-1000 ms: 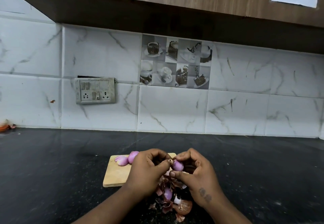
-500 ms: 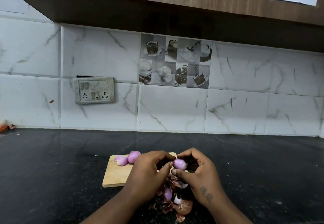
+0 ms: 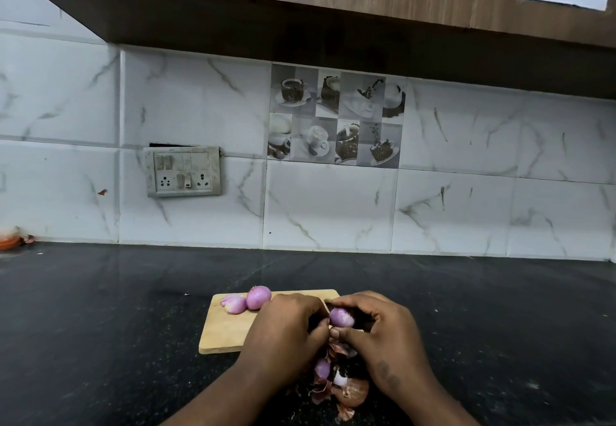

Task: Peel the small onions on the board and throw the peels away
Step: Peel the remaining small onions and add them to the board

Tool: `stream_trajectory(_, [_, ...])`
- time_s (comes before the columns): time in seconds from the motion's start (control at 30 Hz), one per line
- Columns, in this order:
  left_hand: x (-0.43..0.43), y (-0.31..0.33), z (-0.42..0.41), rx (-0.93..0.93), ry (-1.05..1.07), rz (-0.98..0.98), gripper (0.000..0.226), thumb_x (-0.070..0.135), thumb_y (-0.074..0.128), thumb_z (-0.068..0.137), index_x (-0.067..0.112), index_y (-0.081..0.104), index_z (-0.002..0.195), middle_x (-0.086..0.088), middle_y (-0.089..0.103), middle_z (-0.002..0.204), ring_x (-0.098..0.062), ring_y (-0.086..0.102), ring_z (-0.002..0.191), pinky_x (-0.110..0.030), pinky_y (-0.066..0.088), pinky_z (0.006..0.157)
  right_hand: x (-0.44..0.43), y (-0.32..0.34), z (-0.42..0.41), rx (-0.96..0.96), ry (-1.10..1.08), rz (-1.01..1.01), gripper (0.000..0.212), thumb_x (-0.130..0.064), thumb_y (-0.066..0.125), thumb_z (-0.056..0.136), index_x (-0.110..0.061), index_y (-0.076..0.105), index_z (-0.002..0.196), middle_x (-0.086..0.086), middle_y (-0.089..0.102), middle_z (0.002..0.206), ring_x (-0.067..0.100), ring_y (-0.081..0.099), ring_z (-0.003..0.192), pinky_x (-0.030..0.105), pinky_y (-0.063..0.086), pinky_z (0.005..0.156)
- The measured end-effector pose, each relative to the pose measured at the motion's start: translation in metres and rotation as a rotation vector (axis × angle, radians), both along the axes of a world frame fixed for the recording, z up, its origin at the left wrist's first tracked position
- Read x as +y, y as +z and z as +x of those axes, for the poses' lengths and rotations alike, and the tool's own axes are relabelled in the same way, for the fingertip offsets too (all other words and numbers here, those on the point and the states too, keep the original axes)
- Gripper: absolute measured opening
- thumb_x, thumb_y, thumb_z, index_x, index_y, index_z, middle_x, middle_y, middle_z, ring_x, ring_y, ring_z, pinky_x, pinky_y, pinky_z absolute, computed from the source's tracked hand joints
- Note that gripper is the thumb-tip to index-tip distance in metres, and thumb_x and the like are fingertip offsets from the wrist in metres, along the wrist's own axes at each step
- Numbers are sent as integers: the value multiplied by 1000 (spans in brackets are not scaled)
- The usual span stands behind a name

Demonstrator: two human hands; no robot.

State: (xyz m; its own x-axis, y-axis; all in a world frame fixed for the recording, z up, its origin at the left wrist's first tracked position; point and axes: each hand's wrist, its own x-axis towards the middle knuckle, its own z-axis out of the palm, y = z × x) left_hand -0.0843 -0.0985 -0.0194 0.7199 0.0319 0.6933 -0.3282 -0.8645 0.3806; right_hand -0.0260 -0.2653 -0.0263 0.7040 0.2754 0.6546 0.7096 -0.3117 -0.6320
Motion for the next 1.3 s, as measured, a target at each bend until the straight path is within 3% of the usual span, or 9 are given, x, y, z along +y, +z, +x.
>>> stream_trajectory(0.23, [4, 3, 2, 59, -80, -279, 11, 19, 70, 80, 23, 70, 70, 9, 70, 67, -6, 67, 64, -21, 50, 57, -1, 3, -7, -95, 37, 14, 35, -9, 86, 74, -36, 80, 95, -24, 72, 97, 0, 71, 92, 26, 58, 78])
stream_trajectory(0.33, [6, 3, 5, 113, -168, -437, 13, 13, 71, 81, 18, 70, 68, -3, 71, 66, -17, 67, 57, -28, 50, 51, 0, 4, -7, -81, 91, 96, 36, -3, 87, 72, -32, 81, 93, -17, 74, 96, 5, 72, 93, 26, 59, 79])
stream_trajectory(0.43, [9, 3, 10, 137, -235, -553, 10, 10, 74, 79, 14, 72, 70, -10, 72, 69, -13, 63, 60, -31, 50, 57, -1, 6, -7, -46, 164, 190, 38, 4, 88, 68, -27, 83, 90, -11, 76, 95, 8, 74, 91, 22, 59, 77])
stream_trajectory(0.53, [11, 4, 11, 190, -312, -707, 6, 14, 73, 73, 8, 72, 72, -21, 70, 71, -20, 59, 59, -30, 48, 55, 2, 4, -6, -35, 217, 236, 40, 9, 87, 65, -24, 83, 86, -6, 76, 95, 13, 75, 92, 25, 60, 79])
stream_trajectory(0.7, [10, 3, 15, 239, -407, -907, 11, -3, 74, 82, 0, 70, 72, -16, 64, 67, -17, 53, 54, -24, 45, 52, 2, 3, -2, -11, 278, 309, 40, 13, 86, 66, -21, 84, 87, -4, 74, 98, 16, 75, 96, 25, 60, 81])
stream_trajectory(0.83, [12, 3, 13, 158, -356, -759, 14, -2, 74, 87, 5, 74, 75, -15, 70, 68, -15, 59, 59, -27, 48, 57, 0, 2, 0, 43, 259, 233, 51, 0, 87, 73, -32, 79, 112, -12, 72, 108, 10, 72, 105, 25, 59, 90])
stream_trajectory(0.97, [12, 2, 8, 13, -244, -433, 15, 10, 77, 88, 22, 77, 78, 1, 75, 74, -8, 68, 67, -25, 53, 61, 2, -2, 4, 102, 117, 150, 38, -27, 88, 79, -37, 77, 113, -24, 73, 110, -3, 69, 106, 24, 58, 91])
stream_trajectory(1.03, [10, 2, 7, -28, -189, -268, 15, 14, 75, 87, 28, 76, 81, 10, 73, 76, -7, 68, 72, -25, 54, 64, 2, -1, 5, 146, 93, 122, 30, -35, 84, 82, -37, 78, 112, -23, 76, 108, -5, 69, 105, 32, 58, 94])
stream_trajectory(1.3, [7, -4, 9, -132, -66, -6, 5, 28, 69, 85, 30, 73, 87, 18, 68, 79, 1, 62, 78, -19, 49, 70, 1, -4, 9, 108, 65, 139, 39, -10, 93, 65, -34, 81, 93, -13, 74, 98, 7, 73, 93, 40, 61, 84])
